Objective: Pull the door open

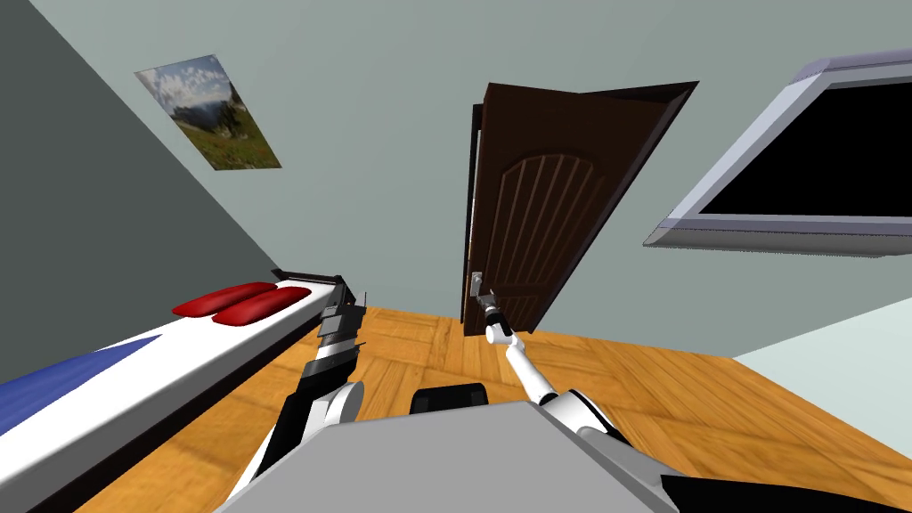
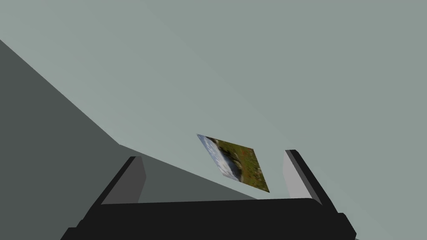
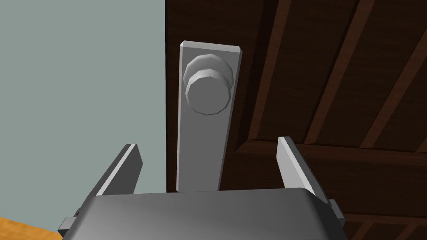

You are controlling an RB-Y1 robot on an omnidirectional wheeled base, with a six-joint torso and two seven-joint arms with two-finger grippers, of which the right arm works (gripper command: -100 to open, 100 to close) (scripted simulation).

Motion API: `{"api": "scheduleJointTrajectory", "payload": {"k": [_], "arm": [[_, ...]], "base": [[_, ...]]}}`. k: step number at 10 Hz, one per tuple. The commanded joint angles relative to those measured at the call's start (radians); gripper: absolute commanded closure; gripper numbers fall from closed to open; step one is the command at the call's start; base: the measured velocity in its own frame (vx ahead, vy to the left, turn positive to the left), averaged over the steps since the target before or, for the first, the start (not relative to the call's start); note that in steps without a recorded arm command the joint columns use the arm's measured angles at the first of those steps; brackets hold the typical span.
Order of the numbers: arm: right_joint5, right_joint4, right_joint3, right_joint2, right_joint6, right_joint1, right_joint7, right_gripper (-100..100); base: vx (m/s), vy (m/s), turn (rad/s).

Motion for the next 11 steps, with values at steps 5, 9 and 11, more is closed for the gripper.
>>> {"api": "scheduleJointTrajectory", "payload": {"k": [5,9,11], "arm": [[-0.048,-0.001,0.009,0.025,0.016,-0.013,-0.08,-100],[-0.071,0.024,-0.016,-0.066,-0.007,0.004,-0.154,-100],[-0.082,0.036,-0.028,-0.111,-0.018,0.013,-0.188,-100]], "base": [[-0.054,-0.039,0.013],[0.15,0.076,0.184],[0.136,0.012,0.149]]}}
